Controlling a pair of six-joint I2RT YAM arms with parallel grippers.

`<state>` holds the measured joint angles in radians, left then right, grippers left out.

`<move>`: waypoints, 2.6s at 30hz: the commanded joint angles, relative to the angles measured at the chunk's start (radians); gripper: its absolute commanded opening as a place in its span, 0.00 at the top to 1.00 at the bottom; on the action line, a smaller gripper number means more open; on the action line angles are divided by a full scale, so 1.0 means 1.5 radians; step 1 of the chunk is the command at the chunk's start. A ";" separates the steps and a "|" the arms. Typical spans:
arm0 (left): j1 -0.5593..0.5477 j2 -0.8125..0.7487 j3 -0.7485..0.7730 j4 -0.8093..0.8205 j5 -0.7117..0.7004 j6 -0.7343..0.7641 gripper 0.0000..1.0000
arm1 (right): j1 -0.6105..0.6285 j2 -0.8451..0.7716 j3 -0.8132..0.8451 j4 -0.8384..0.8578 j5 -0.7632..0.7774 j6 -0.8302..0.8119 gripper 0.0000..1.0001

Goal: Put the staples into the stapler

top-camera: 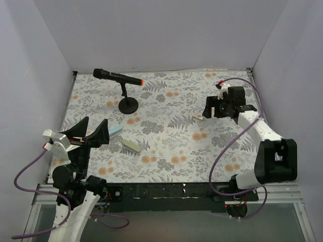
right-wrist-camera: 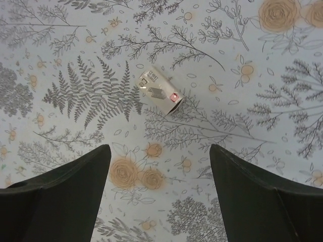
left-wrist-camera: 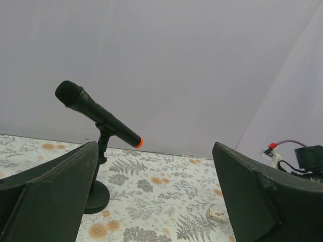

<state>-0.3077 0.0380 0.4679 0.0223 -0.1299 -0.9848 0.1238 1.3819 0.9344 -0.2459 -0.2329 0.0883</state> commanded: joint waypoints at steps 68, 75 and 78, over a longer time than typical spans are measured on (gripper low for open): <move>-0.019 0.324 0.090 -0.060 0.214 0.034 0.02 | 0.538 0.095 0.078 -0.125 0.128 -0.277 0.13; -0.037 0.572 0.215 -0.100 0.399 0.166 0.02 | 0.443 -0.103 -0.093 0.026 0.218 -0.001 0.02; -0.068 0.642 0.233 -0.106 0.417 0.258 0.02 | 0.389 -0.191 -0.191 0.099 0.174 0.144 0.02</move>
<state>-0.3656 0.9165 0.7704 -0.0860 0.3733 -0.7742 0.7959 1.2121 0.8085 -0.2604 0.0467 -0.0311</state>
